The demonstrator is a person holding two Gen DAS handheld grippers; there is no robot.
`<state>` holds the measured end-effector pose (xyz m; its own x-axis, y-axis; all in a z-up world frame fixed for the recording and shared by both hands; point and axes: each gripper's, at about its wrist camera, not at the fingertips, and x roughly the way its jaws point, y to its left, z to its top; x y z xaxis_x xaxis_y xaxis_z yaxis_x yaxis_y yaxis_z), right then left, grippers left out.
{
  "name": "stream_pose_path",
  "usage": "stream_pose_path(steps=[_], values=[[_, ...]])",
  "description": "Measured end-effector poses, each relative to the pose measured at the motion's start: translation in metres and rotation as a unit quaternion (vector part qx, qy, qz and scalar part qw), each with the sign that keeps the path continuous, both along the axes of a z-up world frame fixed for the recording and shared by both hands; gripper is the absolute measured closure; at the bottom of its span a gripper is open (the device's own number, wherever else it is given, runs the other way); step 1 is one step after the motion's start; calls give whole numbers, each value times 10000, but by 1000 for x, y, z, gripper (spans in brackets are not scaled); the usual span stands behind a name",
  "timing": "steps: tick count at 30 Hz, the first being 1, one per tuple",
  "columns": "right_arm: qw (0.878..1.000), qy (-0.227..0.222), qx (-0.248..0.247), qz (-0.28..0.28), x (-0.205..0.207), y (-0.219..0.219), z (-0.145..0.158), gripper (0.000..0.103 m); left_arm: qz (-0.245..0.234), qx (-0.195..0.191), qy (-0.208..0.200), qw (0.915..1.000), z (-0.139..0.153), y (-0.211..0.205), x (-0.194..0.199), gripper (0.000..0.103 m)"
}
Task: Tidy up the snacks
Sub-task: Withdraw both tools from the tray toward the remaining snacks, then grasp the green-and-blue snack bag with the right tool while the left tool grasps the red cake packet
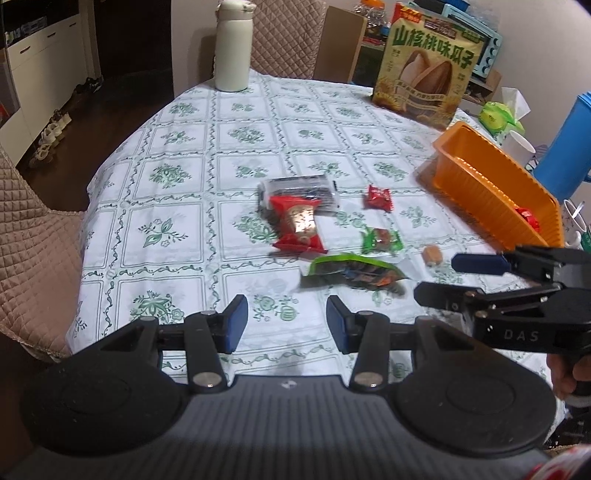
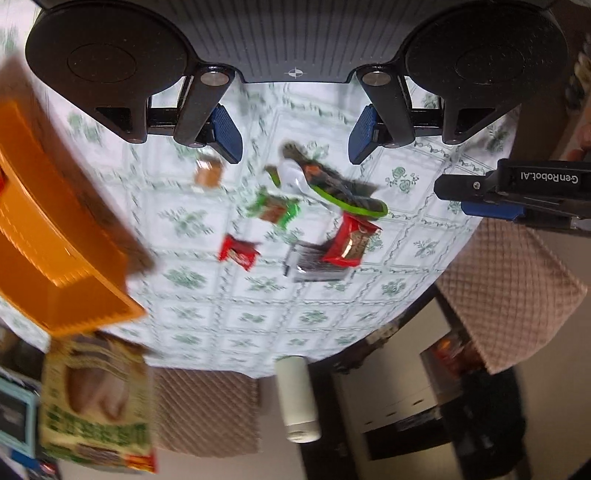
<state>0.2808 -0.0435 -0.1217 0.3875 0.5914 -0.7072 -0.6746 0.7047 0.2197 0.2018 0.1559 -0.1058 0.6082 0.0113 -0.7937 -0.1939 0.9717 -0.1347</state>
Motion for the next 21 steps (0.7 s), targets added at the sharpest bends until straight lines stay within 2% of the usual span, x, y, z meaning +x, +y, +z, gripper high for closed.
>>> stream_pose_path(steps=[10, 21], values=[[9969, -259, -258, 702, 20, 40, -16, 41, 133, -45, 148, 9998, -14, 17, 5, 60], [9885, -438, -670, 1280, 32, 63, -34, 57, 248, -95, 253, 9993, -22, 27, 8, 60]])
